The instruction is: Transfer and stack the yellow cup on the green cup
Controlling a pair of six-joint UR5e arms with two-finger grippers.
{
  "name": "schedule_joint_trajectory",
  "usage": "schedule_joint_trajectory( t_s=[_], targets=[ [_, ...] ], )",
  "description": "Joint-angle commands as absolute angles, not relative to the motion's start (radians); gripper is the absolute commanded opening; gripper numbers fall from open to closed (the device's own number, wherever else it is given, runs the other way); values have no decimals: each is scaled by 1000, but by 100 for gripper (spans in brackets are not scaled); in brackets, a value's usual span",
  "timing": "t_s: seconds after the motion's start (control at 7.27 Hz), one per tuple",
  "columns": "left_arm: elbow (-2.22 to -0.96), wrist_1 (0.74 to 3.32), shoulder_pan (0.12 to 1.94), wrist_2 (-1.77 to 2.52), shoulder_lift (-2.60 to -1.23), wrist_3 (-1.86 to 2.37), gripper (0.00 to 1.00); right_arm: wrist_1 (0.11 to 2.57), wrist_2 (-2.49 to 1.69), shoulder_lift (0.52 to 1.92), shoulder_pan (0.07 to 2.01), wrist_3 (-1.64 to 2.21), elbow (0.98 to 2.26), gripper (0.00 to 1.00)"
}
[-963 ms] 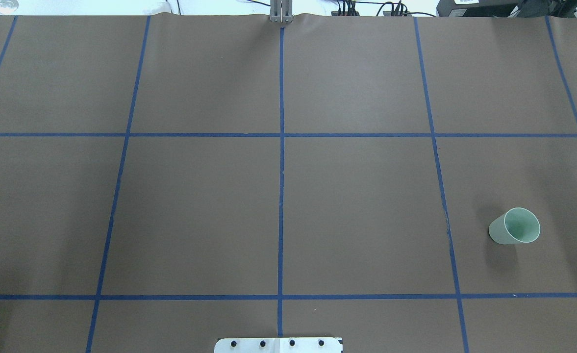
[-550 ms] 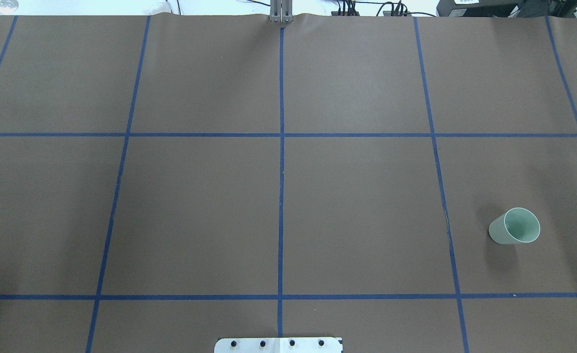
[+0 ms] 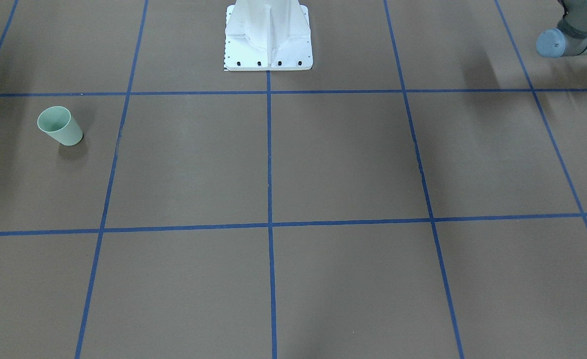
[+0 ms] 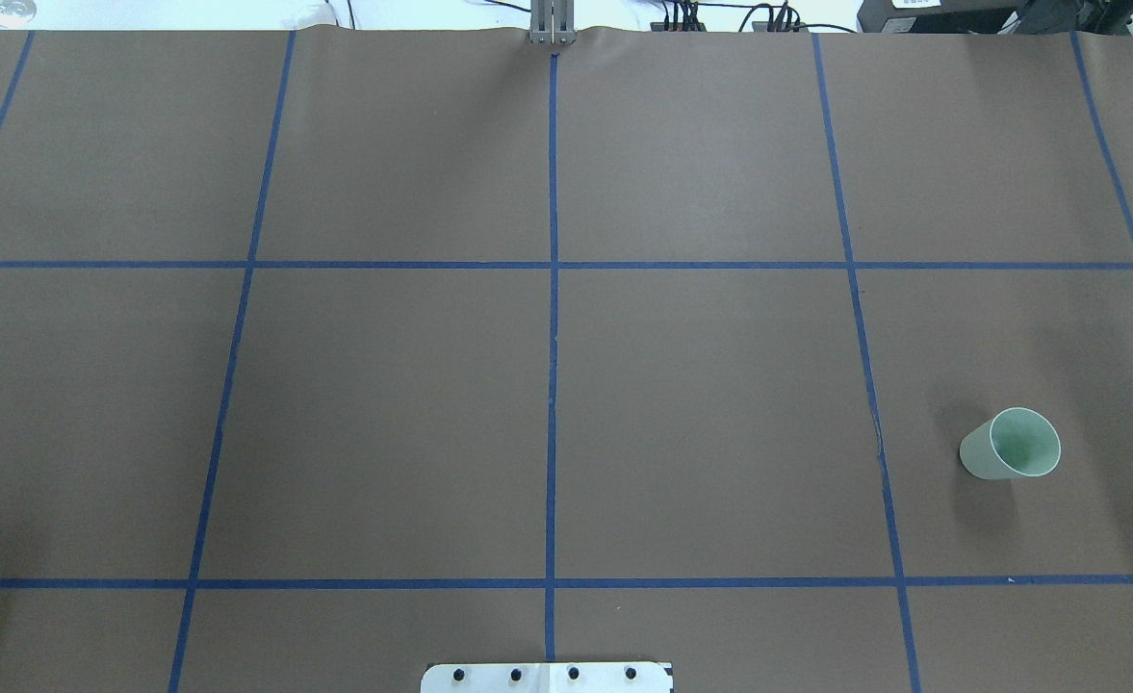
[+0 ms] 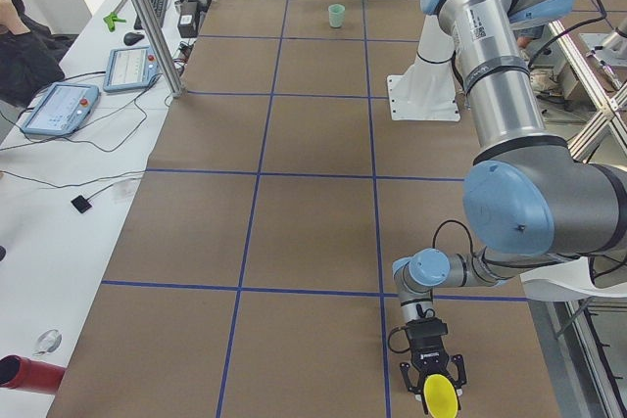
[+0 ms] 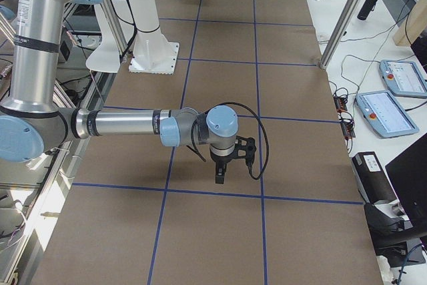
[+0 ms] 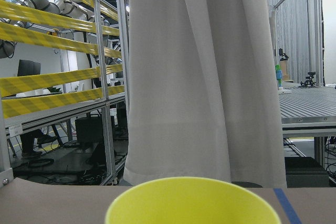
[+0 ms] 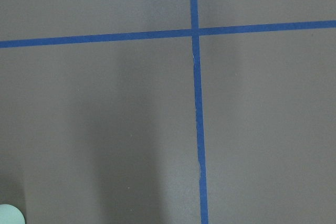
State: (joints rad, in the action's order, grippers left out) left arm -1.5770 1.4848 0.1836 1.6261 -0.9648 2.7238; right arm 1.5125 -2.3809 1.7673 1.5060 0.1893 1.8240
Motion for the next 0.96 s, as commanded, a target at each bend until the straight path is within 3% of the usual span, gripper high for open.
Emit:
schedule_joint_trajectory(
  t_s=[0.0,0.41,0.83],
  targets=[
    [-1595,1486,329,1488,-982,2480,0,1513,-2398,1763,1505,193,1824,100],
    [-1573,1483,861,1130,-1362,1964,0,1514,-2393,1740,1506,196,1809,100],
    [-1511,1483,1004,1114,-1649,1664,0,1516,-2390,1738,1506,196,1802,100]
  ],
)
